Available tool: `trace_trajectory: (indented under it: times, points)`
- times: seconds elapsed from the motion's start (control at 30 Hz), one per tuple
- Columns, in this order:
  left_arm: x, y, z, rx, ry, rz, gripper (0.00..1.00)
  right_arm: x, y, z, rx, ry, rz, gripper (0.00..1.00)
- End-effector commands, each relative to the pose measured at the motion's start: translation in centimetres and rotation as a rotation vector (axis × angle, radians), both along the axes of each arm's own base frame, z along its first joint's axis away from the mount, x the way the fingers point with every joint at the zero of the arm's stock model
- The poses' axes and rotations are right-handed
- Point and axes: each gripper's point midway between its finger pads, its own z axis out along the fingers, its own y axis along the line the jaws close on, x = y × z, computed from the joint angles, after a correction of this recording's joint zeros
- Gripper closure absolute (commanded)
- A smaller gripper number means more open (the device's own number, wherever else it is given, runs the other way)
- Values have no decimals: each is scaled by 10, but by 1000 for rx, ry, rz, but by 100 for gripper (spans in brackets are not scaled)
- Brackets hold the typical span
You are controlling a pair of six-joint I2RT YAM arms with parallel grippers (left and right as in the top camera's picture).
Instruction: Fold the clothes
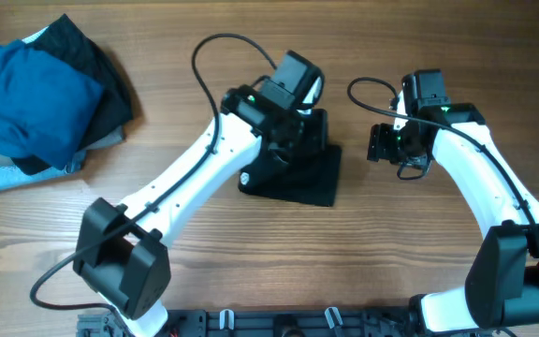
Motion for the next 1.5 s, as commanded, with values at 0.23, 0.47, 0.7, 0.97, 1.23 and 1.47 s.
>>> trace_trajectory:
  times: [0.23,0.47,0.7,0.97,1.23,1.47]
  points:
    - [0,-13,1,-31,14,16,89,-10,-1,-8,-2,28,-17,28]
    - [-14,-27,-9,-17,31,-26,87,-10,-16,-8,-45,33,-197,25]
    - [0,-12,2,-19,-32,-56,75,-10,-16,-8,-39,36,-209,24]
    - [66,119,25,3,-28,251,68,-5,113,60,677,-172,452,21]
    - [76,136,-31,68,97,287,63,4,52,6,294,-49,94,30]
    - [55,102,-98,150,225,178,61,-23,49,-37,293,-1,83,85]
